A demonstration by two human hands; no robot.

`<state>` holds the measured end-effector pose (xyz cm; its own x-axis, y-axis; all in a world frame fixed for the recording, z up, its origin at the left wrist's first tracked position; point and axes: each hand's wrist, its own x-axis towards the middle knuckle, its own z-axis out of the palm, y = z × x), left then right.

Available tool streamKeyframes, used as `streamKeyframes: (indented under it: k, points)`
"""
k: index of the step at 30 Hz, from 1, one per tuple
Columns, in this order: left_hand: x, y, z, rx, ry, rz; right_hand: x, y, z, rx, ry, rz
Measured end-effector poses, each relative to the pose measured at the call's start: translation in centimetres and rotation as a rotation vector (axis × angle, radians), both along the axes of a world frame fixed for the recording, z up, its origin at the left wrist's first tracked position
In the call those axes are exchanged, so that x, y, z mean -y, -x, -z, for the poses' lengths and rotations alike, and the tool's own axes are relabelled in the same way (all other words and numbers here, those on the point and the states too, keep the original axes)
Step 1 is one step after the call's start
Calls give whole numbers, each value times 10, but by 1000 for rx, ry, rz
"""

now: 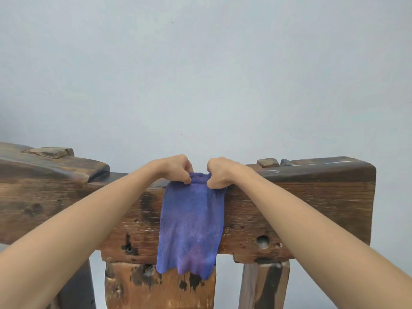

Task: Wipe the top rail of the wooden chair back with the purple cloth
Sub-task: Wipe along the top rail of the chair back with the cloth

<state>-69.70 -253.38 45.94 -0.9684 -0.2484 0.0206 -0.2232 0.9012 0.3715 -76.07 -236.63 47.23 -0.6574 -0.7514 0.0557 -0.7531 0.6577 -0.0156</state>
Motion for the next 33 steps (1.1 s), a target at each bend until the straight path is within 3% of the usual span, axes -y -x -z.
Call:
streamKeyframes:
  k: [4, 9, 12, 16, 22, 26, 29, 33]
  points:
    - [4, -12, -6, -140, -101, 32, -19, 6, 1, -28, 175, -4]
    - [12, -28, -26, -238, -397, 205, -68, 19, -8, 121, 342, -111]
    - [2, -24, -30, -334, -514, 244, -95, 28, -23, 129, 542, -93]
    - [-18, -9, -36, -466, -678, 278, -120, 41, -41, 306, 770, -47]
    - [-47, 26, -39, -652, -766, 234, -140, 74, -60, 319, 997, 14]
    - [-67, 54, -40, -777, -748, 93, -131, 104, -60, 152, 1060, 176]
    - [-79, 73, -32, -732, -635, -99, -117, 114, -45, 56, 897, 310]
    - [-94, 82, -4, -510, -113, -173, -91, 101, -1, -92, 504, 315]
